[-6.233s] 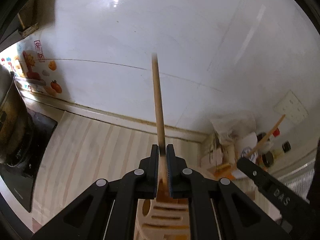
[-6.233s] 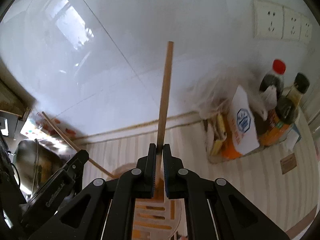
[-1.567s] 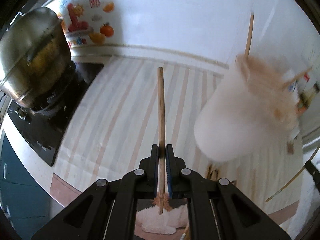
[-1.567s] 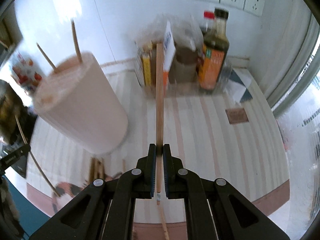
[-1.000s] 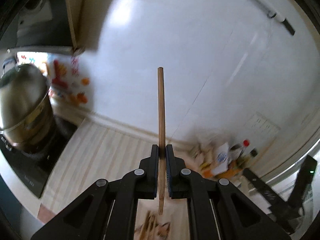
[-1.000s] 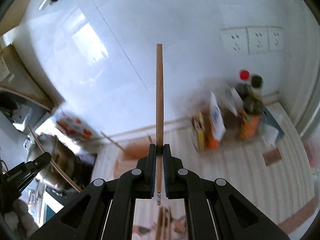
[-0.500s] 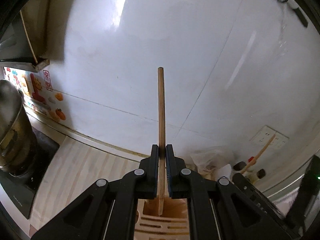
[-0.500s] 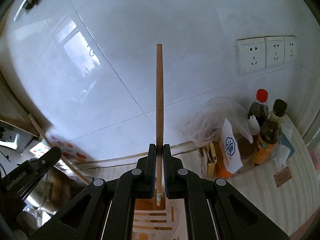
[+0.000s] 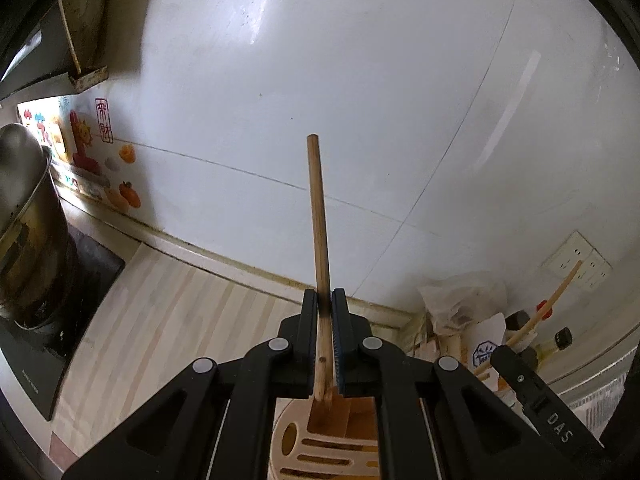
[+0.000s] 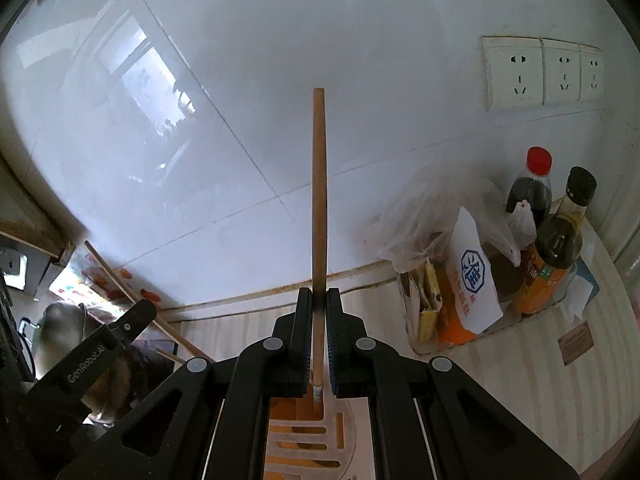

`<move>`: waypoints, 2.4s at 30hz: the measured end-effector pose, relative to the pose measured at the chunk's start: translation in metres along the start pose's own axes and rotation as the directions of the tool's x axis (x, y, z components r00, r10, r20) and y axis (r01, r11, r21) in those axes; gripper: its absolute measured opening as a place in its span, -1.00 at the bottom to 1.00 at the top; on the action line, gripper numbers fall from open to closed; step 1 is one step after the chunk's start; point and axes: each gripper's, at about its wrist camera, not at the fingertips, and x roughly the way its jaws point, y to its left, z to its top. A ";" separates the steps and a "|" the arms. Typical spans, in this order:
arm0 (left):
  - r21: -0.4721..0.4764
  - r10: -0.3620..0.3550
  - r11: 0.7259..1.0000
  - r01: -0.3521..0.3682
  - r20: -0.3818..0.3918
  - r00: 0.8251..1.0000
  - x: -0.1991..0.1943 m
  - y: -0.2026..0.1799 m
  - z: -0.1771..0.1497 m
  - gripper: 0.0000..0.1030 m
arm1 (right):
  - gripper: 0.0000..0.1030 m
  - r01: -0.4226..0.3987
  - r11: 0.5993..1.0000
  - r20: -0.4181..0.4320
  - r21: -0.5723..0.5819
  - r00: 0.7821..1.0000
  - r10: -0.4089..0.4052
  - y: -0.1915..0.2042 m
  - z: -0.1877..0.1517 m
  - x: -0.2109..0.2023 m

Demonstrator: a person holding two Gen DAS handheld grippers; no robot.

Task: Organize utensils
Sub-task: 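Lift the left tool's chopstick above the holder while the right tool carries its chopstick there, then lower both chopsticks into the holder and open both tools, then return the left tool to the mat and grasp a chopstick while the right tool grasps another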

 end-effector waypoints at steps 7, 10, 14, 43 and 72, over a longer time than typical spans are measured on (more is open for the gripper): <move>0.007 0.005 1.000 -0.005 -0.025 1.000 -0.002 0.004 -0.009 -0.90 | -0.86 0.011 1.000 -0.034 0.004 0.999 -0.011 -0.004 -0.006 0.010; 0.007 0.008 1.000 -0.008 -0.037 0.999 -0.001 0.006 -0.011 -0.90 | -0.86 0.014 1.000 -0.045 -0.004 0.999 -0.014 -0.004 -0.007 0.014; 0.014 0.006 1.000 -0.005 -0.051 0.999 -0.001 0.007 -0.014 -0.90 | -0.86 0.015 1.000 -0.052 -0.021 0.999 -0.016 -0.001 -0.009 0.015; 0.148 0.169 0.977 -0.153 -0.101 0.980 -0.071 0.056 -0.077 1.00 | 0.68 0.061 0.998 0.002 0.020 0.998 -0.061 -0.071 -0.055 -0.093; 0.274 0.138 0.960 0.065 -0.658 0.740 0.072 0.065 -0.288 -0.79 | -0.07 0.267 0.959 -0.554 -0.091 0.787 -0.272 -0.174 -0.235 0.021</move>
